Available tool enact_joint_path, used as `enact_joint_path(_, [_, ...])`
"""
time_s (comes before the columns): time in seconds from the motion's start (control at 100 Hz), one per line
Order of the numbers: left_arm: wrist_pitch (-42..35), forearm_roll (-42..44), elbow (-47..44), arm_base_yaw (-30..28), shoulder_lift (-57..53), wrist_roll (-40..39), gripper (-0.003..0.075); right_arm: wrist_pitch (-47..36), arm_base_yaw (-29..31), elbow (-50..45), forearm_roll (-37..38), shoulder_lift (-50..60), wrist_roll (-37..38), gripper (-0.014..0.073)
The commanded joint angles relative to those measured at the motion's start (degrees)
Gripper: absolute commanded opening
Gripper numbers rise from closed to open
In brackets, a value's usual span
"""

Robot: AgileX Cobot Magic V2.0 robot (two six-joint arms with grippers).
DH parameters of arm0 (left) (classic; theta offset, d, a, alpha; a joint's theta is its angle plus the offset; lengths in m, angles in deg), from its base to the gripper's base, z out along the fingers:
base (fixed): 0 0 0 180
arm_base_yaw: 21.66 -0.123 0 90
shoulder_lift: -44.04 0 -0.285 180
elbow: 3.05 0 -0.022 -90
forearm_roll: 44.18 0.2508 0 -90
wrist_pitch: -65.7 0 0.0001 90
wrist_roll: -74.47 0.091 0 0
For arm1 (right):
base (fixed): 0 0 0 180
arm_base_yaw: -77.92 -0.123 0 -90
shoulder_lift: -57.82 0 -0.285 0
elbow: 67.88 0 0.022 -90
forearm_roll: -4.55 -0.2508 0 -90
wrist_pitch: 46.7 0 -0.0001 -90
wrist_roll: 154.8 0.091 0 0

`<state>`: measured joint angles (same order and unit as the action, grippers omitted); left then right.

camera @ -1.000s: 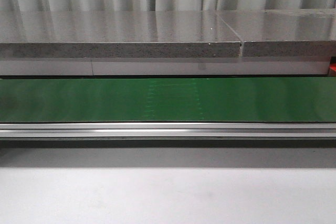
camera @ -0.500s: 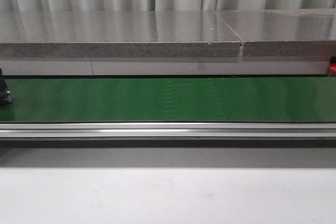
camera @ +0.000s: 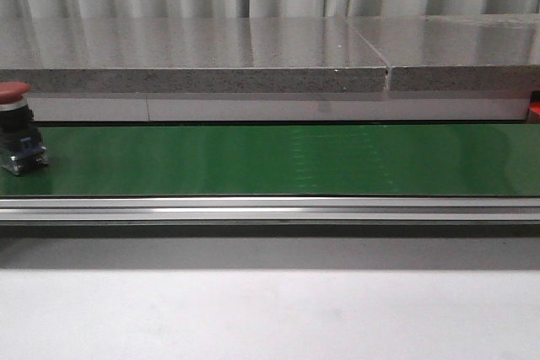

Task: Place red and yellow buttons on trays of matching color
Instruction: 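Lower the red button onto the green belt and open the left gripper, then grasp a yellow push-button with the left gripper and lift it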

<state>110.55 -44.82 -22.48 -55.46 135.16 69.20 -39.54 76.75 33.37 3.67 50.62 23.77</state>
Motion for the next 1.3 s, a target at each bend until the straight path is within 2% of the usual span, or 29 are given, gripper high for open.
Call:
enact_joint_path(0.0, [-3.28,0.03,1.28,-0.39,1.12,-0.66,0.0503,-4.65,0.27,0.82,0.28,1.06,-0.29,-0.0067])
enact_joint_path(0.57, [-11.42,0.63,1.38,-0.39,12.64,-0.66,0.0503,-4.65,0.27,0.82,0.28,1.06,-0.29,-0.0067])
enact_joint_path(0.66, [-11.42,0.63,1.38,-0.39,13.69,-0.66,0.0479,-4.65,0.27,0.82,0.28,1.06,-0.29,-0.0067])
enact_joint_path(0.75, [-11.42,0.63,1.38,-0.39,13.92,-0.66,0.0400,-4.65,0.27,0.82,0.28,1.06,-0.29,-0.0067])
enact_joint_path(0.92, [-11.21,0.63,1.38,-0.39,12.53,-1.50,0.0148,-4.65,0.27,0.82,0.28,1.06,-0.29,-0.0067])
enact_joint_path(1.06, [-10.42,-0.03,1.38,-0.39,9.32,-1.80,-0.0006,-4.65,0.27,0.82,0.28,1.06,-0.29,-0.0067])
enact_joint_path(1.29, [-8.10,-2.39,1.38,-0.27,-0.71,-1.80,-0.0019,-4.65,0.27,0.82,0.28,1.06,-0.29,-0.0067])
